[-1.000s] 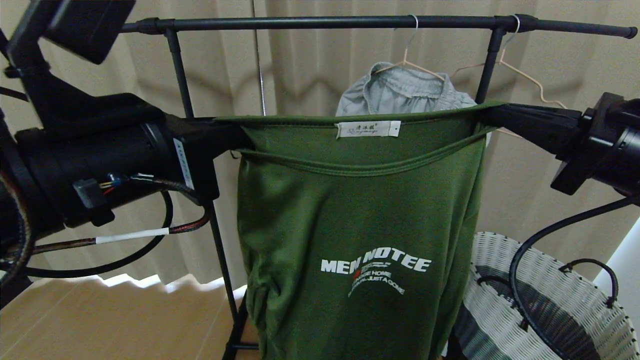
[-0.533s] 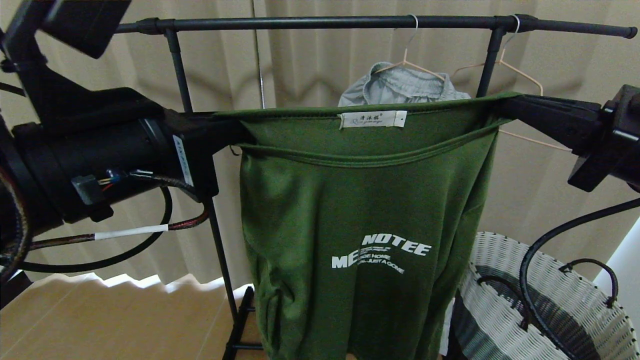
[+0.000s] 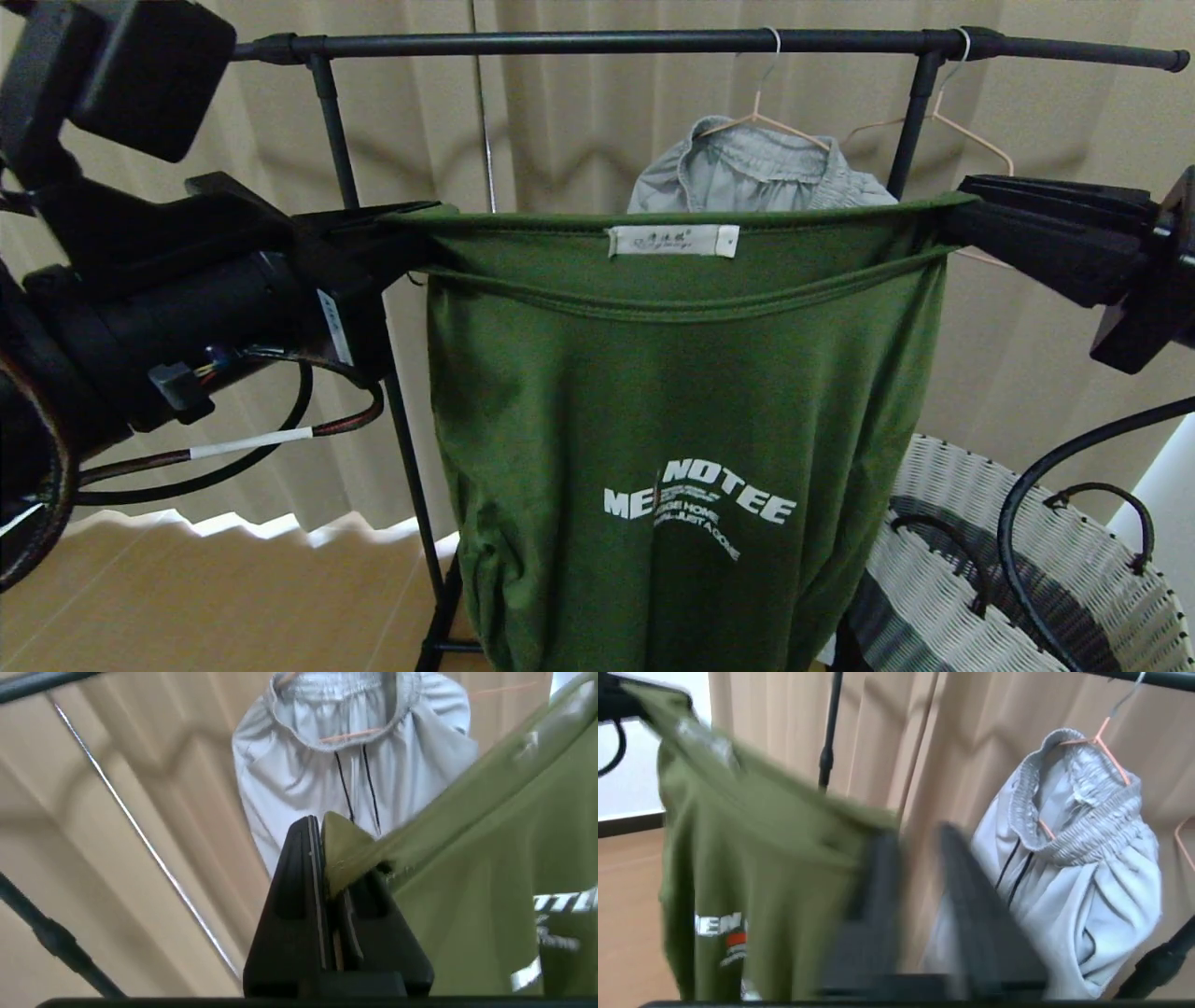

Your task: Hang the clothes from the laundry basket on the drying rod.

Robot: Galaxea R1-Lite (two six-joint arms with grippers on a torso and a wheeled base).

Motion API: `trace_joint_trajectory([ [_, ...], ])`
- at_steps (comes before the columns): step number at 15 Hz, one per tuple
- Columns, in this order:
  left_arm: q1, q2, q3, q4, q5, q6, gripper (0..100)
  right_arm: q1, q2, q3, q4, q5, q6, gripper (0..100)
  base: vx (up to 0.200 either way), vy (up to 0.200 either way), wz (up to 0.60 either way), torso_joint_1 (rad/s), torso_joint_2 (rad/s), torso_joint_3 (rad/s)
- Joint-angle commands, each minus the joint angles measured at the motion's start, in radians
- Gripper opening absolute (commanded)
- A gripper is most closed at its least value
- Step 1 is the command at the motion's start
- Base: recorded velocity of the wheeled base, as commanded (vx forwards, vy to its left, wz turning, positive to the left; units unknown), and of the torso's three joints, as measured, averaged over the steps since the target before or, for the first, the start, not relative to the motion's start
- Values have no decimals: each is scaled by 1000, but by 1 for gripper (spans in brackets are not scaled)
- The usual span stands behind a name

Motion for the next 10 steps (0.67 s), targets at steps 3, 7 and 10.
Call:
trace_joint_trajectory([
  [3, 20, 14, 8, -2, 5, -3, 0, 3, -35, 88, -3, 5, 0, 100, 0, 0, 0, 0, 0, 0],
  [7, 112, 34, 34, -2, 76, -6, 0, 32, -99, 197, -1, 16, -2, 100, 0, 0, 0, 0, 0, 0],
  [10, 122, 34, 88, -4, 88, -29, 0, 35, -124, 262, -3, 36, -2, 100, 0, 0, 0, 0, 0, 0],
])
